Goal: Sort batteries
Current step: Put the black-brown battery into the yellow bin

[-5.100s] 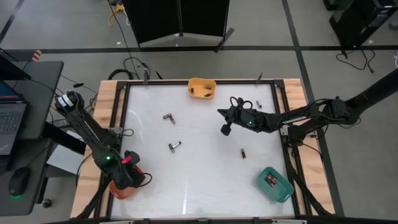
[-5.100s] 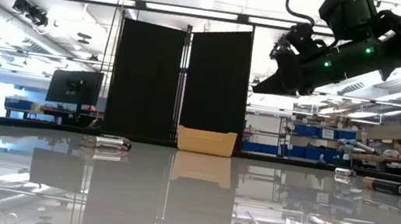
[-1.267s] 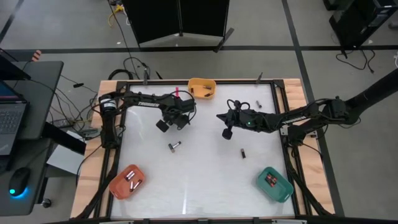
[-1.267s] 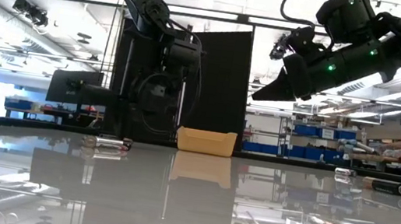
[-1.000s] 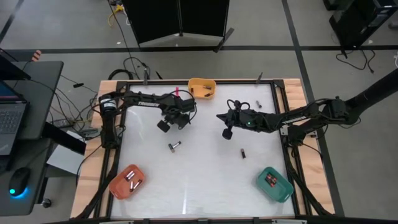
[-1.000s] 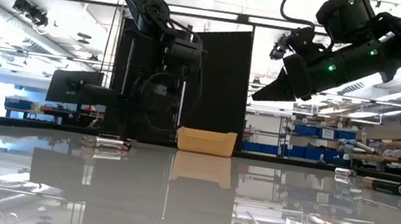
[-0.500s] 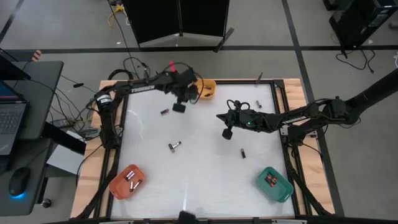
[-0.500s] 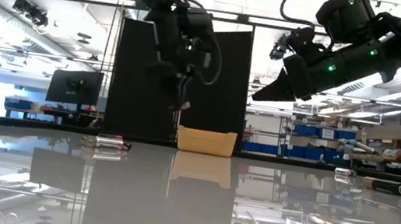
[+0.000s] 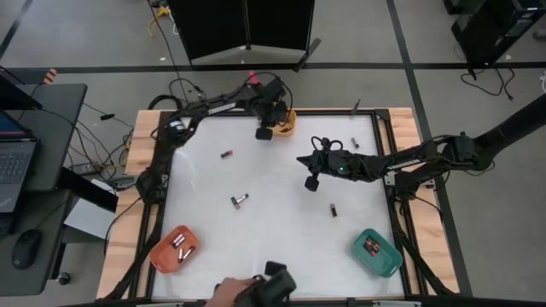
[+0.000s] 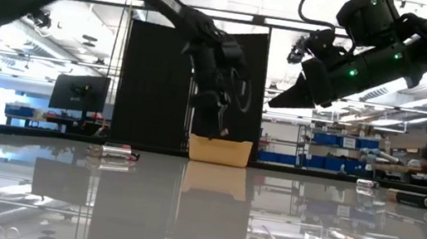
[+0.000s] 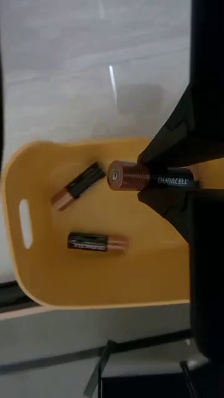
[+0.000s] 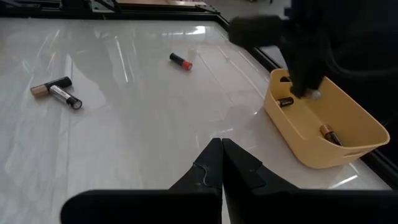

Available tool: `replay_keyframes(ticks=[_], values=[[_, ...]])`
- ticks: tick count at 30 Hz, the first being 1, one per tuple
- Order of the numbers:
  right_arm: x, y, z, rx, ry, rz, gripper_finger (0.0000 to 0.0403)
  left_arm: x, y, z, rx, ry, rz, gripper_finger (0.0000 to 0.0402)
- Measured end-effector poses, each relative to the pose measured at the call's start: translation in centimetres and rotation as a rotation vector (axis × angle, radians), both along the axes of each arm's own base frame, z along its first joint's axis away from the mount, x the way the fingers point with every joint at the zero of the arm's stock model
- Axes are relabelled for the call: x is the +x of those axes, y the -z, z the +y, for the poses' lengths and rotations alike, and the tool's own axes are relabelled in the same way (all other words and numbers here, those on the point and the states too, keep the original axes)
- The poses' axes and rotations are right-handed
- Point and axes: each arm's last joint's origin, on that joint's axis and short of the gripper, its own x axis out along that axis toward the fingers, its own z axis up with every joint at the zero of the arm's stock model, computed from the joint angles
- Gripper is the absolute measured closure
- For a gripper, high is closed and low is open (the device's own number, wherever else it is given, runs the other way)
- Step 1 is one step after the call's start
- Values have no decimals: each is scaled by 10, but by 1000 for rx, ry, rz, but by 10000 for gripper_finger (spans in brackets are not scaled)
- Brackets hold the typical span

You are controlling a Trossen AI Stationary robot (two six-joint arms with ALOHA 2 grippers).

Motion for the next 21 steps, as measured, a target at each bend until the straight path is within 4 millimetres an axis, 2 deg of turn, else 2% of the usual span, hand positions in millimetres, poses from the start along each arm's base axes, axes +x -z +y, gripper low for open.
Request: replay_keyframes(ticks=[7, 11, 17, 21], values=[[0, 0, 0, -3, -2, 7, 393, 9, 17, 21, -39, -22, 42, 358], [0, 1, 0, -6, -3, 10, 393, 8, 27, 23, -64, -33, 76, 358], [0, 0, 0, -7, -3, 9, 393, 7, 28, 24, -62, -70, 75, 357], [0, 0, 0, -8, -4, 9, 393, 7, 28, 24, -59, -67, 78, 323]])
